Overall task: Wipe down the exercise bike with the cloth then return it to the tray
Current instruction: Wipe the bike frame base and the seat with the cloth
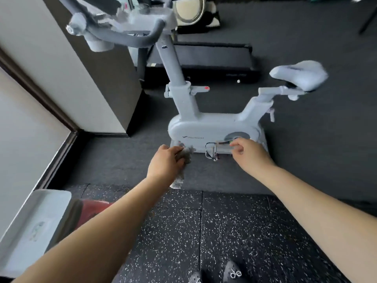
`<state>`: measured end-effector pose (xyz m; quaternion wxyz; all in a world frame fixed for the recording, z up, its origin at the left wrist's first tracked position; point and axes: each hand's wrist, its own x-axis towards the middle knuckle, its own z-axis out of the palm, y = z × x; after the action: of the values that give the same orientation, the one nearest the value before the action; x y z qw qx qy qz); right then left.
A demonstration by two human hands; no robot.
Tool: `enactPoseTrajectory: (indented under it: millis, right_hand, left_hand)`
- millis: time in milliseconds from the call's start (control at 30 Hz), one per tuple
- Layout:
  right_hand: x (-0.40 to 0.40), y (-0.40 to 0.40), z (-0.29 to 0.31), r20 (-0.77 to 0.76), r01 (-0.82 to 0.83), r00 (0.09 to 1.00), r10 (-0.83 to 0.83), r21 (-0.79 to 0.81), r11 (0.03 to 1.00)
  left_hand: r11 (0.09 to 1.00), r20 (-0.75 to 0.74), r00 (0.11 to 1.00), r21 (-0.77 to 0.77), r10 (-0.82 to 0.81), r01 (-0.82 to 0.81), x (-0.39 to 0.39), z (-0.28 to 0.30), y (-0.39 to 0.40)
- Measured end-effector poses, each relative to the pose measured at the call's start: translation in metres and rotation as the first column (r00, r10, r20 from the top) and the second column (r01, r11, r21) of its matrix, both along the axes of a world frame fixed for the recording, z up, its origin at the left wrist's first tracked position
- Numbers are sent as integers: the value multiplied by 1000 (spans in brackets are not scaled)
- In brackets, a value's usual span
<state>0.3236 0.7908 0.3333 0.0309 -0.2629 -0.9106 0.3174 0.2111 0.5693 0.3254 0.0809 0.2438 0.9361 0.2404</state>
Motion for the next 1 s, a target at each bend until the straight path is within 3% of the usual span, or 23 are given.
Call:
enactPoseTrajectory:
  millis: [267, 433, 633, 733, 833, 1000]
  right_hand:
    - [84, 118, -1, -59, 240, 966, -252, -154, 958]
    - [92, 184, 13, -119, 122, 977, -178, -371, 921]
    - [105, 265, 44, -196, 37, 972, -132, -425, 905]
    - [109, 303, 43, -233, 40, 962, -139, -384, 922]
    - [106, 334, 41, -264, 6, 959, -99, -329, 944]
    - [83, 376, 33, -281, -60, 960, -23, -283, 957]
  left_hand:
    - [973, -56, 973, 37, -225, 227, 39, 17, 134]
    - [911, -101, 924, 159, -368, 380, 82, 31, 247]
    - [845, -117, 884, 262, -452, 466, 120, 40, 354]
    - [838, -51, 903, 355, -426, 416, 127, 46, 382]
    - [851, 75, 940, 453, -333, 266, 122, 51, 405]
    - [886, 292, 878, 388, -379, 254, 93, 50, 449]
